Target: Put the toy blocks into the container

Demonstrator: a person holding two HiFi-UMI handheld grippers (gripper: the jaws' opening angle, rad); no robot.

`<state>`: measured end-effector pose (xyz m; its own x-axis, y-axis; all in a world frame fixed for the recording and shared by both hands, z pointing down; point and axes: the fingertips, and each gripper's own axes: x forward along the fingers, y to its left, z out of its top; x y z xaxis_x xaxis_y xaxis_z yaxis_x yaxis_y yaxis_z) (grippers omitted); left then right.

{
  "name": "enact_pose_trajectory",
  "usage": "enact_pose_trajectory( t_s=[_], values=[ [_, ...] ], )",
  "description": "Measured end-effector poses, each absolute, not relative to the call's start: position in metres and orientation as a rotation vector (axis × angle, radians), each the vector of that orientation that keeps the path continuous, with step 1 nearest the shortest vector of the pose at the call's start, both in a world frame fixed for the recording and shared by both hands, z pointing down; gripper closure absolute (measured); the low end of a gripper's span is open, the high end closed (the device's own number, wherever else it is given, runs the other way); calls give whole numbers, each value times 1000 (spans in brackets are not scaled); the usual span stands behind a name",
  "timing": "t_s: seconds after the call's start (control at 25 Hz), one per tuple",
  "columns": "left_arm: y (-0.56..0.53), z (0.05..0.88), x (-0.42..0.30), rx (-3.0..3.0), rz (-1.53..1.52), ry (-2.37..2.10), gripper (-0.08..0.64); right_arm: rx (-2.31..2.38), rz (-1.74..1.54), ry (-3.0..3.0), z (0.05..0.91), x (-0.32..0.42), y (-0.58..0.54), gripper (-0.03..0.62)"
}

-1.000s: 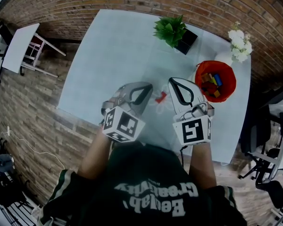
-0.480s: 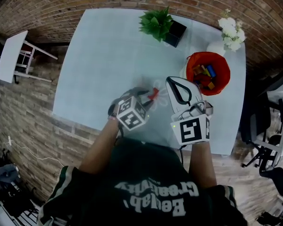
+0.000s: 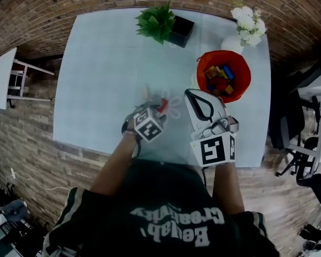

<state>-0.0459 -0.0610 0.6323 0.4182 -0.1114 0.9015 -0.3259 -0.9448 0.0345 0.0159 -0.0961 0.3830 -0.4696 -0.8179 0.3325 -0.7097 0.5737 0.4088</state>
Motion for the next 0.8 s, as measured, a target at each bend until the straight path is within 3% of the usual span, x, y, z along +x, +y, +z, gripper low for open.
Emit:
enact_pose_trajectory(
  t_s=[0.44, 0.56, 0.8],
  values=[
    [-72, 657, -49, 2359, 1618, -441, 370, 1229, -266, -2306, 392, 30, -98, 586],
    [-72, 661, -47, 2353, 1590, -468, 417, 1224, -262, -2307, 392, 30, -98, 586],
    [-74, 659, -46, 2374, 1559, -495, 422, 1225, -261, -2304, 393, 31, -98, 586]
  ],
)
